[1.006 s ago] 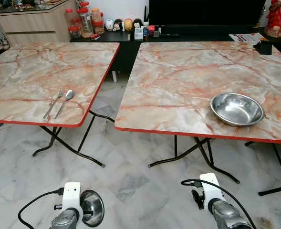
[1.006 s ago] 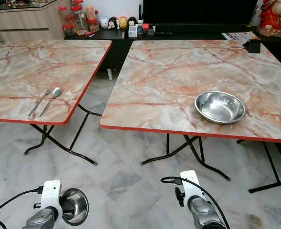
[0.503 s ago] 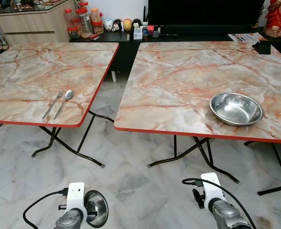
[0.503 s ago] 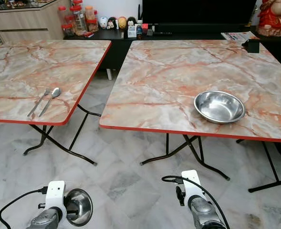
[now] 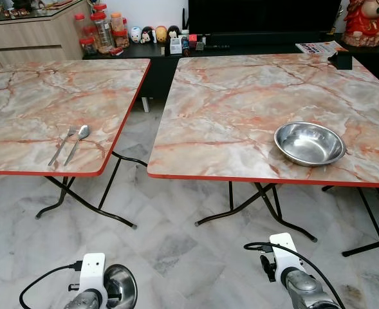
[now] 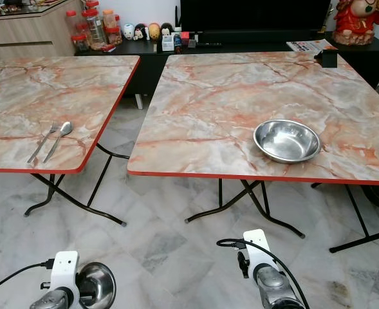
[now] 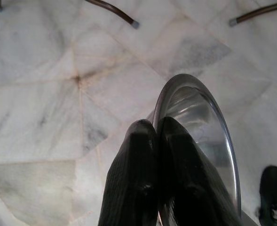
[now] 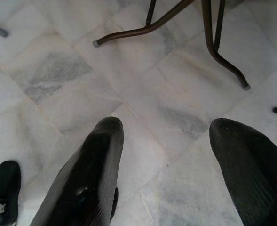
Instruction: Setting the table
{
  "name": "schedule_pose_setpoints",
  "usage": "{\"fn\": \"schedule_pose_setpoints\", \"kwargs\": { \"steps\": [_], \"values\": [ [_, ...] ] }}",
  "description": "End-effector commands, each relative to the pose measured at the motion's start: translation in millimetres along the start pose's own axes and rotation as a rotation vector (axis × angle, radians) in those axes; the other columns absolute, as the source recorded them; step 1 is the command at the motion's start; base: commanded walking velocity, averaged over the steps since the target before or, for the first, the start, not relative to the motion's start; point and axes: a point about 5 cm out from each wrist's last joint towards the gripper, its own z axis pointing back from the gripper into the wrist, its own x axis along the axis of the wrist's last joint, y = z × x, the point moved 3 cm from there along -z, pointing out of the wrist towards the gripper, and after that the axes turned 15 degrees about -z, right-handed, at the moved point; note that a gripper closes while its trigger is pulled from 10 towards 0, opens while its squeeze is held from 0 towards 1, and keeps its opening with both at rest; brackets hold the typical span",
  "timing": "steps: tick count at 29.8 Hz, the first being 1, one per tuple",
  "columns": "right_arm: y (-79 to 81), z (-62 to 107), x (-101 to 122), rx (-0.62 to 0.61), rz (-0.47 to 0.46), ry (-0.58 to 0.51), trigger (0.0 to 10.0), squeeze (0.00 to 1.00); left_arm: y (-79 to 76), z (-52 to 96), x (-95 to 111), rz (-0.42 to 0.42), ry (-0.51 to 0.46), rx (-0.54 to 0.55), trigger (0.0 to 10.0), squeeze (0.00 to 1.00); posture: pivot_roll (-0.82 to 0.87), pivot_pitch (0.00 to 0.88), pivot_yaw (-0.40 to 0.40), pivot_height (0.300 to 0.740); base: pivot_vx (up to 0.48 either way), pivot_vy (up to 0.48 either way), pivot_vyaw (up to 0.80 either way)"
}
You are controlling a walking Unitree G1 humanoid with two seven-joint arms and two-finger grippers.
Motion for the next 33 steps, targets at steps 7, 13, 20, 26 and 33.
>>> {"fn": "schedule_pose_setpoints", "kwargs": {
  "steps": [7, 13, 20, 26, 33],
  "values": [
    [3.1, -0.4, 0.9, 0.002, -0.023, -0.006, 10.0, 0.00, -8.6, 0.8, -3.7, -0.007, 0.013, -0.010, 10.0, 0.00, -0.11, 0.015, 0.078, 0.740, 0.000, 0.000, 0.00],
    [-1.5, 0.1, -3.0, -0.049, -0.046, 0.004, 10.0, 0.00, 4.9, -0.2, 1.6, 0.002, -0.008, 0.012, 10.0, 0.00, -0.10, 0.046, 0.079, 0.740, 0.000, 0.000, 0.00],
    [-3.2, 0.0, -1.1, -0.070, -0.001, -0.003, 10.0, 0.00, 16.8, 0.2, 3.7, 0.007, -0.024, 0.027, 10.0, 0.00, -0.10, 0.053, 0.078, 0.740, 0.000, 0.000, 0.00],
    [11.8, 4.3, 18.8, -0.036, 0.036, -0.163, 10.0, 0.00, -9.2, -1.8, 9.6, 0.002, -0.034, 0.003, 10.0, 0.00, -0.10, 0.053, 0.075, 0.740, 0.000, 0.000, 0.00],
    [13.4, 6.0, 19.5, -0.035, 0.036, -0.147, 10.0, 0.00, -4.9, -2.5, 10.8, 0.006, -0.031, 0.009, 10.0, 0.00, -0.10, 0.050, 0.073, 0.740, 0.000, 0.000, 0.00]
  ]
}}
